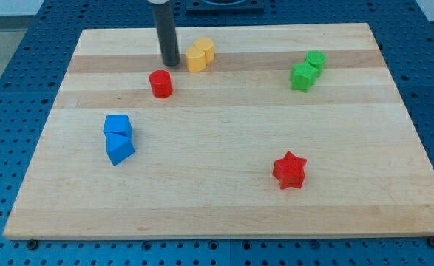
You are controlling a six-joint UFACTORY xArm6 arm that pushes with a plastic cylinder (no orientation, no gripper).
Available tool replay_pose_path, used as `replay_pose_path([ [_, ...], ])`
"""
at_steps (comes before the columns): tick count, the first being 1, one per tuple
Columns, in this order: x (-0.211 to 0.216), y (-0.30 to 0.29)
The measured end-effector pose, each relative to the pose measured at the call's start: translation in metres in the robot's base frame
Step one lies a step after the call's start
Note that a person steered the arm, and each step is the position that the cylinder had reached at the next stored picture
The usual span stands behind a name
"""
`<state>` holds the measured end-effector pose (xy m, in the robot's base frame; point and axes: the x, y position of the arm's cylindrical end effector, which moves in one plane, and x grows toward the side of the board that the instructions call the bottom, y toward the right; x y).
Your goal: Push the red circle to the red star
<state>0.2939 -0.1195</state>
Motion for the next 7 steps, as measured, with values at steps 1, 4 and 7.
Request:
replay_pose_path([
  [1,0.0,-0.045],
  [4,0.025,-0.072],
  [7,0.045,0.002],
])
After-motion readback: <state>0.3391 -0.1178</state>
